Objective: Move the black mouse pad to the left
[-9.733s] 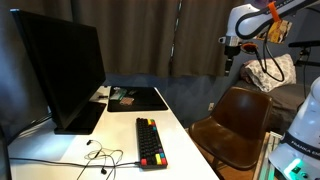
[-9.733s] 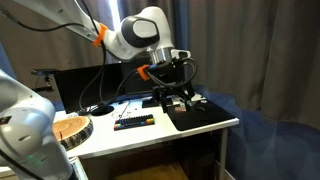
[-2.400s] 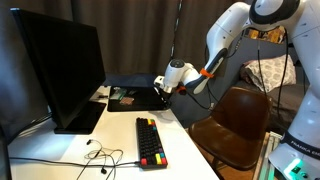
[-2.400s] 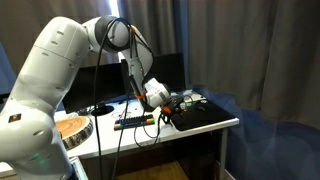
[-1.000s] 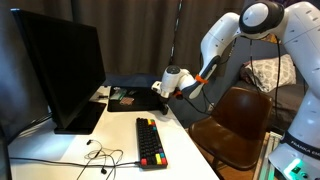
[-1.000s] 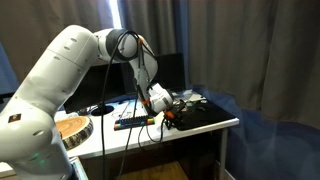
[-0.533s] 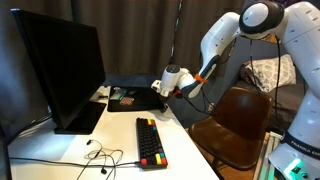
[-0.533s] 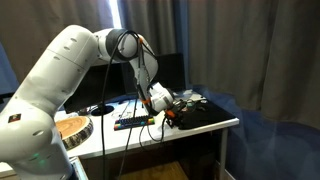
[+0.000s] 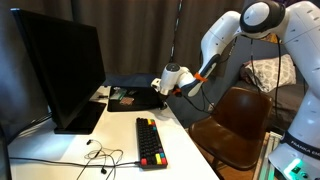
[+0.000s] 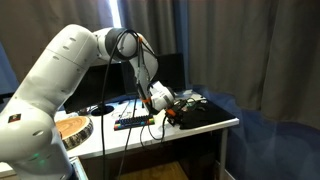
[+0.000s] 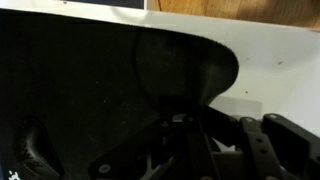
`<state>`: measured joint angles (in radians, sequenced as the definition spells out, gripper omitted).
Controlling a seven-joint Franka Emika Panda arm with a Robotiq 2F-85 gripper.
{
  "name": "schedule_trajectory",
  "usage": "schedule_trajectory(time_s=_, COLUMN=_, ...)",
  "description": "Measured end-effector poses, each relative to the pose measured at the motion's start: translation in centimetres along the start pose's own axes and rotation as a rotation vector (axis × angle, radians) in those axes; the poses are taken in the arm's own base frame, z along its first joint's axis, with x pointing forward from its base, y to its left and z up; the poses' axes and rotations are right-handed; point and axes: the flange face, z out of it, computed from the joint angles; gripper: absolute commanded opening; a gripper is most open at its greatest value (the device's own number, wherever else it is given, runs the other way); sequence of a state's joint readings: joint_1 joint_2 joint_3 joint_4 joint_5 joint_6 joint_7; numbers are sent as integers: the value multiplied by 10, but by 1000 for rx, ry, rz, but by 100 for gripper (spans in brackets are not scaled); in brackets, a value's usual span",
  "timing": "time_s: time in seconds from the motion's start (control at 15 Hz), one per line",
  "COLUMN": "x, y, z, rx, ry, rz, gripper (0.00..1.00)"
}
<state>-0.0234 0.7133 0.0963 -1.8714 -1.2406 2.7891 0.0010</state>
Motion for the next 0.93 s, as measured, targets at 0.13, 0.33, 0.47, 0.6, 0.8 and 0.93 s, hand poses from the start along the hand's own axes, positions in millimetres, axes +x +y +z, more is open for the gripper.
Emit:
schedule_trajectory(time_s=0.13, x=2, y=0, z=-7, rx=-2, ry=6, rz=-8, gripper=2)
schedule_trajectory(time_s=0.33, x=10, y=-9, z=-25, rx=5, ry=46, rz=-56, gripper=2)
schedule_trajectory(time_s=0.47, x=14, y=-22, z=-38, rx=19, ry=84, rz=-105, gripper=2)
schedule_trajectory(time_s=0.6, x=14, y=-37, z=-47, rx=42, ry=110, rz=-157, gripper=2)
schedule_trajectory(time_s=0.8, x=10, y=-58, z=-53, rx=72, ry=141, rz=-232, gripper=2)
schedule_trajectory(time_s=0.93, x=4, y=-67, z=-55, rx=84, ry=157, rz=-279, gripper=2)
